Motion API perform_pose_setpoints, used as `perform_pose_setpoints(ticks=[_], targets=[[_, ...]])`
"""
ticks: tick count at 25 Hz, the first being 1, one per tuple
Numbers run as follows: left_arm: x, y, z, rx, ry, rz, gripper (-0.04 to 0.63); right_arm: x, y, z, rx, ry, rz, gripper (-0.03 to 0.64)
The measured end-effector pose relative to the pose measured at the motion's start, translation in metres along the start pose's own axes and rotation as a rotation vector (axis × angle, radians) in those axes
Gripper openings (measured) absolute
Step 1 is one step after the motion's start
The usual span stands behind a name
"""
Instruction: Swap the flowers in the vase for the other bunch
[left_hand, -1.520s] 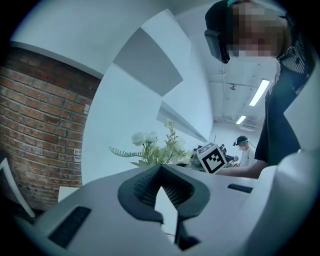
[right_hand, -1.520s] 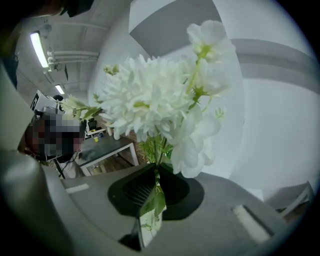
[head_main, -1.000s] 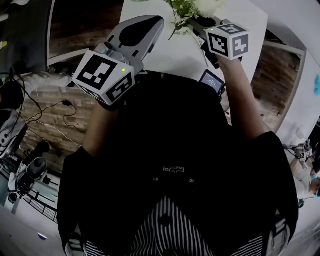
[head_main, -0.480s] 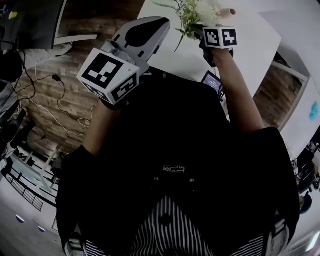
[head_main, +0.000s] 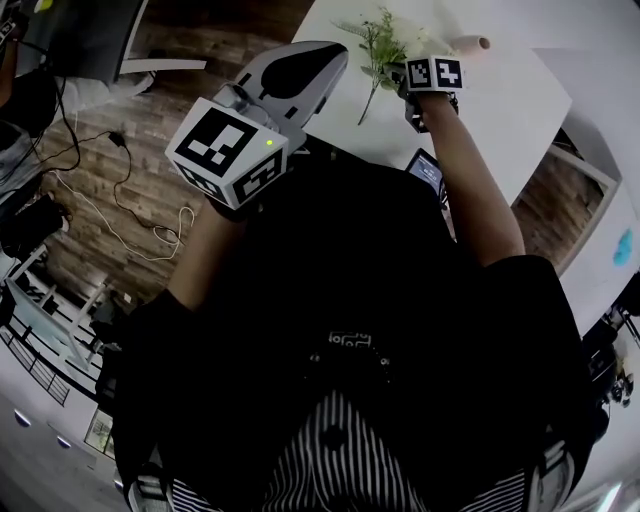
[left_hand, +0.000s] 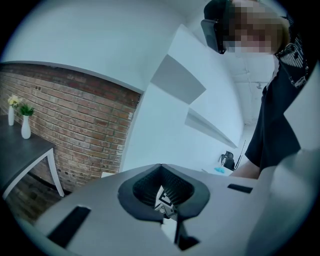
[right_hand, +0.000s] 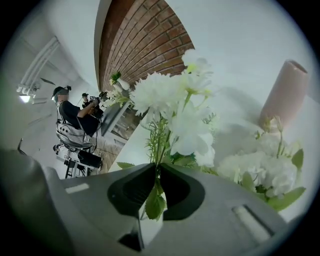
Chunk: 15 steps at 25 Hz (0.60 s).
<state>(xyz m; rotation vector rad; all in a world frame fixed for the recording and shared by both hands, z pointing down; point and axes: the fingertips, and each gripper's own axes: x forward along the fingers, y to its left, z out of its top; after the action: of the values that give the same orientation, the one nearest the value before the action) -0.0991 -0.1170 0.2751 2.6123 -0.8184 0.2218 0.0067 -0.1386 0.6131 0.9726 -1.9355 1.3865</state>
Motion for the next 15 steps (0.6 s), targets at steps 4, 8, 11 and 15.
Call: perform_pose_setpoints(ticks=[4,8,11,15], targets=[[-0.001,-0.007,0.001,-0.001,0.004,0.0,0.006,0.003,-0.006,0.0,0.015,0.002,-0.016,0.054],[0.0,-0.01,-0.002,0.003,0.004,-0.003,0.006,0.005,-0.009,-0.001,0.015,-0.006,-0.019,0.125],[0.0,-0.008,-0.004,0.005,0.006,-0.014,0.006,-0.002,-0.004,0.004,-0.002,-0.036,-0.02,0.152],[0.005,-0.011,0.0,0.009,0.01,-0.045,0.006,-0.032,0.008,0.018,-0.023,-0.1,-0.011,0.155]])
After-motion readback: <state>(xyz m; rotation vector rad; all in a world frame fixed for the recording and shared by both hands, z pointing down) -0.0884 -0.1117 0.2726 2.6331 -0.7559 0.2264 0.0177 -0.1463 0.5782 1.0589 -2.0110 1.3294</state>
